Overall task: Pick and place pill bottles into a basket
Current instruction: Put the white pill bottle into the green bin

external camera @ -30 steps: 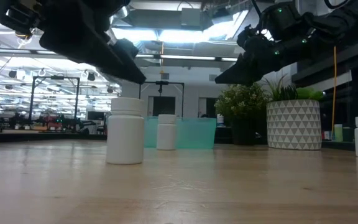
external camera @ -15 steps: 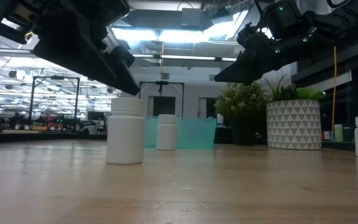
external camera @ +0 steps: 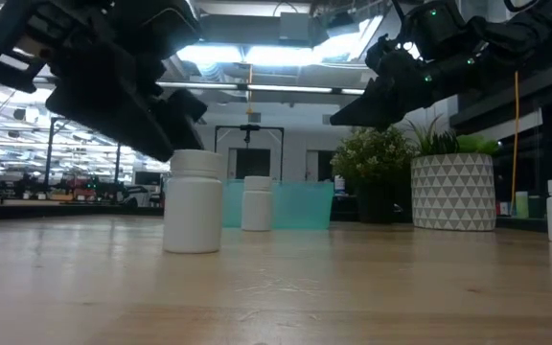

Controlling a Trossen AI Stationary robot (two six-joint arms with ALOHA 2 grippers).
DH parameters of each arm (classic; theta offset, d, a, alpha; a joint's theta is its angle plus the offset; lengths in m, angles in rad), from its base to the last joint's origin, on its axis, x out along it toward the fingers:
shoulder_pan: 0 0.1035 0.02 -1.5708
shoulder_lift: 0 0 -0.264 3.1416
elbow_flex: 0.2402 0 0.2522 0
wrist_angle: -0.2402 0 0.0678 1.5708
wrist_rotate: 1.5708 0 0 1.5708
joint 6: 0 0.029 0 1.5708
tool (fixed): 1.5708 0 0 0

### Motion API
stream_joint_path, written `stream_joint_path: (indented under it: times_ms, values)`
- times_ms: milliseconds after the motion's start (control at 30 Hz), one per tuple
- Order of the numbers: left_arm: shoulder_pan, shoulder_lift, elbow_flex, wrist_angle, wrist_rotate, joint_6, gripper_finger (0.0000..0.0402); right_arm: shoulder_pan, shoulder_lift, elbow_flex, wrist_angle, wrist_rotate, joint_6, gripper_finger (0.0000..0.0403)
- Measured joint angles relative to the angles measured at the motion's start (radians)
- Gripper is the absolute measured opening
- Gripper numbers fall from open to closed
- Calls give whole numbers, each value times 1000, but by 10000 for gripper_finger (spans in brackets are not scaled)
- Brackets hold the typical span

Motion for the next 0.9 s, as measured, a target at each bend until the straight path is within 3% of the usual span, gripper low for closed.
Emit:
stream_joint_path:
  times_ms: [900]
  values:
    - [27, 4, 0, 12, 34, 10, 237, 0, 0, 0, 0, 0, 1, 12]
